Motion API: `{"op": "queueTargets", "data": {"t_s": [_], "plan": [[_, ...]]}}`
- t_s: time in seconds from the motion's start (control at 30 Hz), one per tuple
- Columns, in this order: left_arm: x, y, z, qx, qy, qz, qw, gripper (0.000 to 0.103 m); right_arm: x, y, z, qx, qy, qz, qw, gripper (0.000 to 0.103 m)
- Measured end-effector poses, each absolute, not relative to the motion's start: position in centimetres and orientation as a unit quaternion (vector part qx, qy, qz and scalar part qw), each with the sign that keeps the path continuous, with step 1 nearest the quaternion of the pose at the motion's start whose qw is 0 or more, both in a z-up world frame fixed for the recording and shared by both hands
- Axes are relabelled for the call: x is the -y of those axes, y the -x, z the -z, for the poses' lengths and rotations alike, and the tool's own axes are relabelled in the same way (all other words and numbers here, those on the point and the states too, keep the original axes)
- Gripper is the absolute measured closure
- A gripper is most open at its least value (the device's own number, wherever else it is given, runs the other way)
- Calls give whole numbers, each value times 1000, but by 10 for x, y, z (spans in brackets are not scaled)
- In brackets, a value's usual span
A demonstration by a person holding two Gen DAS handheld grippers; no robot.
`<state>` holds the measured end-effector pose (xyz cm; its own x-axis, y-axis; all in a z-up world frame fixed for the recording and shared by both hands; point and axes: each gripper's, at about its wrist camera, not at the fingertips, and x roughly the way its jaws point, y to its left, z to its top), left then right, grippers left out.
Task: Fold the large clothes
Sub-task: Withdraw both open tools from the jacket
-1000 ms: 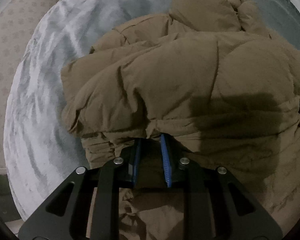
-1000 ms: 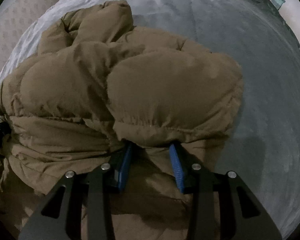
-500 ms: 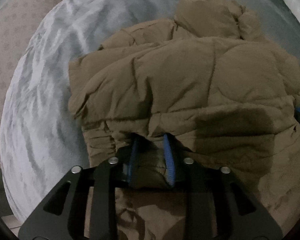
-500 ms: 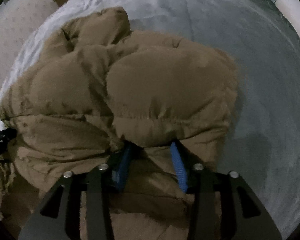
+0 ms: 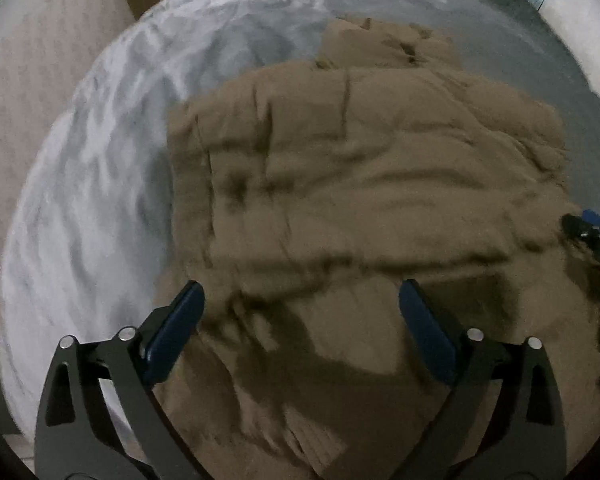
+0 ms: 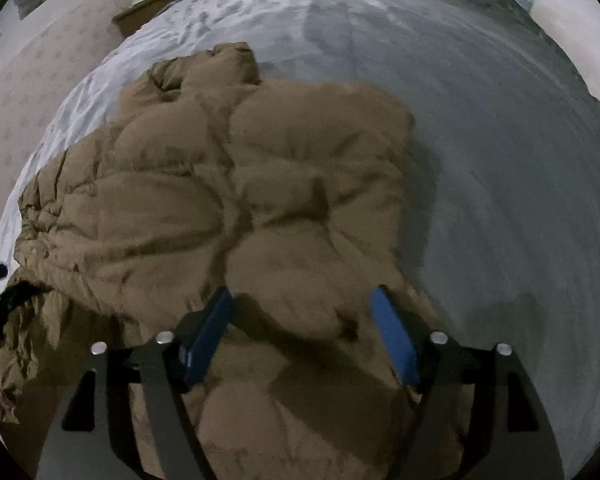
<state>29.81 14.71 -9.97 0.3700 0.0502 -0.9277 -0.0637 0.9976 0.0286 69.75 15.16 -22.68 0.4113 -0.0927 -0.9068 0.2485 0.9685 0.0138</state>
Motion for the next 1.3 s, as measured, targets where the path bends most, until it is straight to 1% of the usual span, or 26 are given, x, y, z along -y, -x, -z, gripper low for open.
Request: {"op": "queueTargets", "data": {"t_s": [0.13, 0.27, 0.43, 0.6, 0.7, 0.87, 1.1, 1.3], "plan": [[-138, -260, 93, -552, 26, -39, 833, 6, -157, -671, 220, -525, -68, 106, 842, 29], [-139, -227, 78, -534, 12, -63, 843, 5, -166, -637, 196, -491, -56, 111, 862, 29], [-137, -190, 63, -515, 23, -73, 854, 5, -174, -583, 173, -455, -47, 107, 883, 29], [-135, -159, 66, -515, 36, -76, 853, 5, -174, -540, 176, -455, -34, 119, 882, 28], [-135, -148, 70, -513, 39, -80, 854, 5, -169, -520, 181, -454, -45, 120, 882, 28], [-129, -118, 68, -493, 33, -81, 866, 5, -160, -484, 174, -422, -71, 129, 894, 28], [-134, -90, 68, -487, 50, -79, 868, 5, -164, -455, 172, -399, -94, 140, 901, 28], [-140, -63, 69, -482, 57, -86, 870, 5, -168, -435, 174, -405, -110, 132, 898, 28]]}}
